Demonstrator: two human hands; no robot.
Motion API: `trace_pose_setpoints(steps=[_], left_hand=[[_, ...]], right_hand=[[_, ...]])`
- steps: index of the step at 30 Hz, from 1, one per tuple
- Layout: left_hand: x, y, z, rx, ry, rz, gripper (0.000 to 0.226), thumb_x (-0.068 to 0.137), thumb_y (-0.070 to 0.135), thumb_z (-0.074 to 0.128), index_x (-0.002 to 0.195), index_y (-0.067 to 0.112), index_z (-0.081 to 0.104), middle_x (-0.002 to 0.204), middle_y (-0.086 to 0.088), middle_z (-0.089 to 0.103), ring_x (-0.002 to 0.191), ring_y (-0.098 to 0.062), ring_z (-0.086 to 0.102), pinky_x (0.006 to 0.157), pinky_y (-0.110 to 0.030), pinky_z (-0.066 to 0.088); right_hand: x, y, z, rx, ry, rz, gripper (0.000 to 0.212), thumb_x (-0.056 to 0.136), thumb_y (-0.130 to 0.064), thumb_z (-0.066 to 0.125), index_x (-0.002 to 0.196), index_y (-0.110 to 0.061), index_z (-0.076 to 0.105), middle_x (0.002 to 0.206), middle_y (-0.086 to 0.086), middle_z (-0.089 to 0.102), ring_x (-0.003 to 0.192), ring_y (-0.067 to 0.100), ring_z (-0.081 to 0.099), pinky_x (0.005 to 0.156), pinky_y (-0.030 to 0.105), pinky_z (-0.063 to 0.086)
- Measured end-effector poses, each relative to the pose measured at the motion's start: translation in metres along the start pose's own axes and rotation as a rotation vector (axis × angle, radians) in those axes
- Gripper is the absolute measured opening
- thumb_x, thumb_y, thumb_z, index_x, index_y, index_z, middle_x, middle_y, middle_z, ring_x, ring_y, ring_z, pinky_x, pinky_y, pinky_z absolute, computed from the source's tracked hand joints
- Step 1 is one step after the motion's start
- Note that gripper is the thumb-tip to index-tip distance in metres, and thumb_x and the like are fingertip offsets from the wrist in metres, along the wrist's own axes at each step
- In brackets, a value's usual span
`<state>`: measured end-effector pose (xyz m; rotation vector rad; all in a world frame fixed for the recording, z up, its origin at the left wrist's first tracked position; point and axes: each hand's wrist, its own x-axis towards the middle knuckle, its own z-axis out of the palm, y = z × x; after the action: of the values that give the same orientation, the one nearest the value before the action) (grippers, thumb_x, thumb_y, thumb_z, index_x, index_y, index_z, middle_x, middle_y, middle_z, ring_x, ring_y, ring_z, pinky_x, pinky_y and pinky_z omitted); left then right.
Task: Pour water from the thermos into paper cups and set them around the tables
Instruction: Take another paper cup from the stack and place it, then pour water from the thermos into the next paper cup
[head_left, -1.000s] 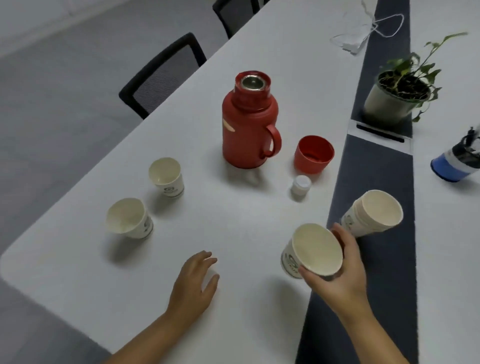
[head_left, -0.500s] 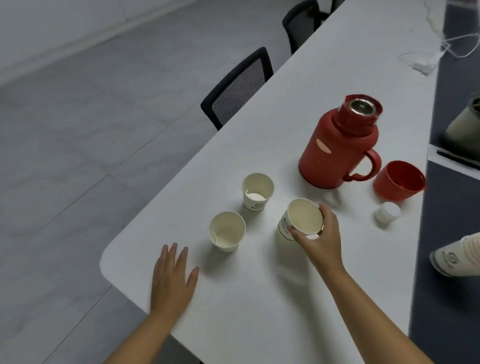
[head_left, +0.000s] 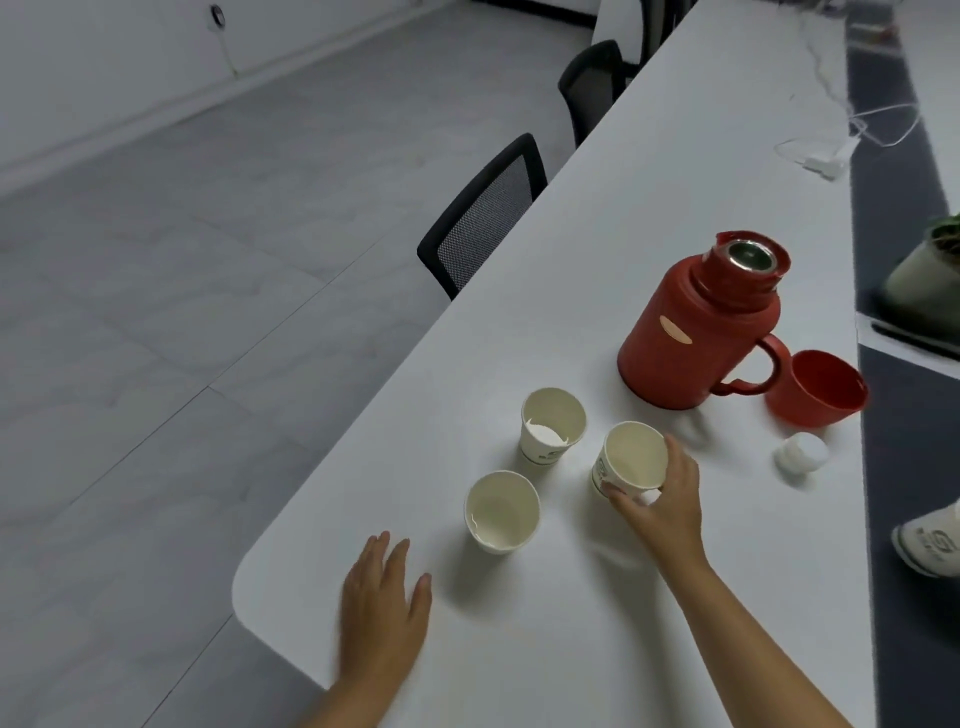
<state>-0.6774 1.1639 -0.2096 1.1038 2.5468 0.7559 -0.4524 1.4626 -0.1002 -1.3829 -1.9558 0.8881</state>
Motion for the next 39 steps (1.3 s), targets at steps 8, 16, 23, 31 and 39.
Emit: trace_pose_setpoints(steps=[8, 16, 23, 31, 39], left_hand=[[0.102, 0.072, -0.061, -0.281, 0.107, 0.128, 0.049, 0.107, 0.028, 0.066, 0.154, 0.024, 0.055, 0.164, 0.006, 0.044, 0.152, -0.014, 0.043, 0.119, -0.042, 0.047], [0.206, 0.241, -0.045, -0.419, -0.102, 0.415, 0.058, 0.103, 0.042, 0.068, 0.157, 0.034, 0.048, 0.157, 0.023, 0.044, 0.145, 0.004, 0.042, 0.119, -0.032, 0.043], [0.273, 0.319, -0.013, -0.432, -0.358, 0.293, 0.118, 0.082, 0.069, 0.082, 0.173, 0.027, 0.019, 0.177, 0.008, 0.026, 0.162, -0.012, 0.027, 0.128, -0.038, 0.032], [0.285, 0.359, -0.028, -0.524, -0.46, 0.349, 0.089, 0.072, 0.04, 0.098, 0.148, 0.043, 0.052, 0.141, 0.025, 0.064, 0.133, -0.004, 0.06, 0.11, -0.033, 0.05], [0.218, 0.363, -0.044, -0.673, -0.436, 0.41, 0.096, 0.067, 0.028, 0.101, 0.147, 0.049, 0.052, 0.138, 0.032, 0.064, 0.129, 0.009, 0.059, 0.111, -0.028, 0.05]], right_hand=[[-0.032, 0.057, -0.042, -0.117, 0.045, 0.012, 0.098, 0.083, 0.001, 0.083, 0.159, -0.039, 0.036, 0.149, -0.006, 0.043, 0.136, 0.017, 0.049, 0.11, 0.052, 0.051], [0.076, 0.036, -0.085, 0.074, 0.314, 0.084, 0.068, 0.093, -0.001, 0.077, 0.148, -0.032, 0.052, 0.145, -0.004, 0.053, 0.132, 0.018, 0.054, 0.113, 0.047, 0.046], [0.17, 0.032, -0.076, 0.228, 0.266, 0.254, 0.022, 0.086, 0.002, 0.074, 0.095, -0.017, 0.068, 0.089, 0.006, 0.067, 0.086, 0.033, 0.074, 0.071, 0.04, 0.057], [0.156, 0.021, -0.066, 0.387, 0.325, 0.274, 0.024, 0.077, 0.011, 0.063, 0.065, -0.005, 0.051, 0.063, 0.006, 0.045, 0.057, 0.022, 0.049, 0.052, 0.038, 0.06], [0.092, 0.002, -0.102, 0.273, 0.382, 0.249, 0.039, 0.073, 0.01, 0.072, 0.059, -0.022, 0.055, 0.056, 0.004, 0.053, 0.057, 0.018, 0.047, 0.052, 0.033, 0.048]])
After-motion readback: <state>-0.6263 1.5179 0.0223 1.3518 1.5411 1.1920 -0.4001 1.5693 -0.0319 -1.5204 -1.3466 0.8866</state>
